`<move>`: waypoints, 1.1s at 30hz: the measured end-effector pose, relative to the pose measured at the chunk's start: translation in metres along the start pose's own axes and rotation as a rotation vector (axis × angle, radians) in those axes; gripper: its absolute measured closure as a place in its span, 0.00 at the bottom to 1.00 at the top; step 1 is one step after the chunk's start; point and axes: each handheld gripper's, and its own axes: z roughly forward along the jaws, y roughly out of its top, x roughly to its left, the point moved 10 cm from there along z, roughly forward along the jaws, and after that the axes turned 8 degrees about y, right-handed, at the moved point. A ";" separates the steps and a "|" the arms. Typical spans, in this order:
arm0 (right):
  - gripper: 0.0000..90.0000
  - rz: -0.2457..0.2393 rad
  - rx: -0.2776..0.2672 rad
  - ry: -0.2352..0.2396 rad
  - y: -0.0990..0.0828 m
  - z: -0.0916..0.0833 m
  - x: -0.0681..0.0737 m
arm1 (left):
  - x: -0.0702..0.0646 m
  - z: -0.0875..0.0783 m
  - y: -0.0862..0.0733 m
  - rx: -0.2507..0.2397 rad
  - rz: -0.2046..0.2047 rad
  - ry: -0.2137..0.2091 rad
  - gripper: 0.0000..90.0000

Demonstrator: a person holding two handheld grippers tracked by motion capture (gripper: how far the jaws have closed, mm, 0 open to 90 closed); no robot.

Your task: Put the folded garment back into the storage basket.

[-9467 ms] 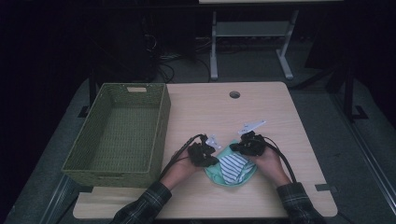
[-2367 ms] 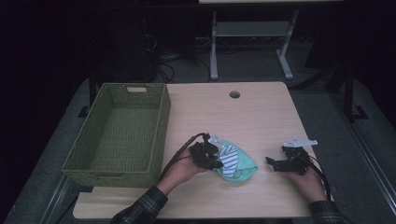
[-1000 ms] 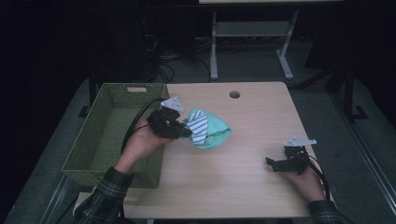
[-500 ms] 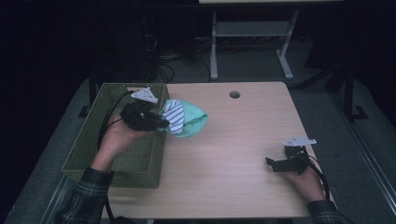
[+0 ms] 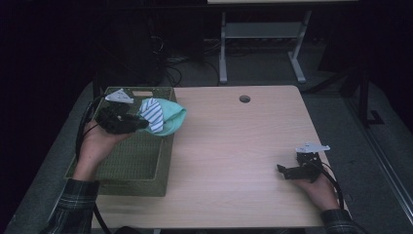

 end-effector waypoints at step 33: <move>0.04 -0.001 0.000 0.001 0.000 0.000 0.000 | 0.051 0.068 -0.106 0.184 -0.158 0.140 0.84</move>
